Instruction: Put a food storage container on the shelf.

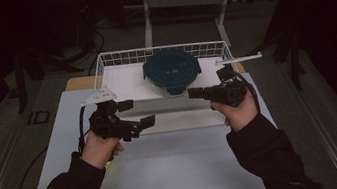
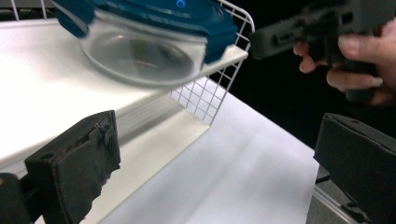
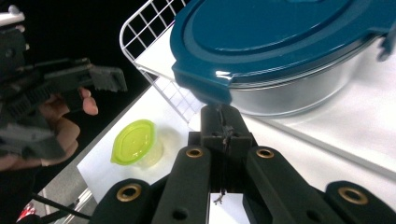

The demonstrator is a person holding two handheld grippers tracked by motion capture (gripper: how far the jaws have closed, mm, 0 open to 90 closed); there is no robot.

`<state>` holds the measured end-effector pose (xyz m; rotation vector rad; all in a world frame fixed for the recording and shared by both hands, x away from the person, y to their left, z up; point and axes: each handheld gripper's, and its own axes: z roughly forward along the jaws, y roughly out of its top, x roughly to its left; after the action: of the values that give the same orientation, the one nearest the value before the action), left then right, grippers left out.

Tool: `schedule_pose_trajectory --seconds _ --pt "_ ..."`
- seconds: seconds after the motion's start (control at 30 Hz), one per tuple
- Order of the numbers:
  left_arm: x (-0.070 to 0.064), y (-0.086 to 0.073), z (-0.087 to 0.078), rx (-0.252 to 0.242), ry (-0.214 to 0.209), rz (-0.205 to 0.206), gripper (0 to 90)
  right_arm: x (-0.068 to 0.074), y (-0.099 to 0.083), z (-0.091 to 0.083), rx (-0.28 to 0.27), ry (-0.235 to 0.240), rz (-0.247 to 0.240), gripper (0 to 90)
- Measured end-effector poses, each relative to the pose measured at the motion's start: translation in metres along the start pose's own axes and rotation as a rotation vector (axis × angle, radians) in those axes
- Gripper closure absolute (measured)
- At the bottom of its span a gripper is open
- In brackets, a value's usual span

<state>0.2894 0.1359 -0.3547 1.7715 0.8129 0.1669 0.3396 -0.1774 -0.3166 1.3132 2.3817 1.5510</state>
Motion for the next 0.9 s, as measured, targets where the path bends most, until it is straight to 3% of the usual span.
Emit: schedule_pose_trajectory --seconds 0.13,0.33,0.53,0.9 --pt "-0.006 -0.014 0.001 0.011 -0.003 0.012 0.0 0.004 -0.002 0.012 0.021 0.021 -0.006 89.8" --pt "-0.009 -0.027 0.003 0.025 -0.016 0.014 0.0 0.009 0.002 0.027 0.025 0.002 -0.012 89.8" --pt "-0.009 -0.033 0.002 0.023 -0.013 0.017 0.0 0.007 0.008 0.031 0.018 0.009 -0.004 89.8" --pt "-0.010 -0.035 0.001 0.022 -0.011 0.023 0.0 0.002 0.015 0.037 0.008 -0.023 0.009 89.8"
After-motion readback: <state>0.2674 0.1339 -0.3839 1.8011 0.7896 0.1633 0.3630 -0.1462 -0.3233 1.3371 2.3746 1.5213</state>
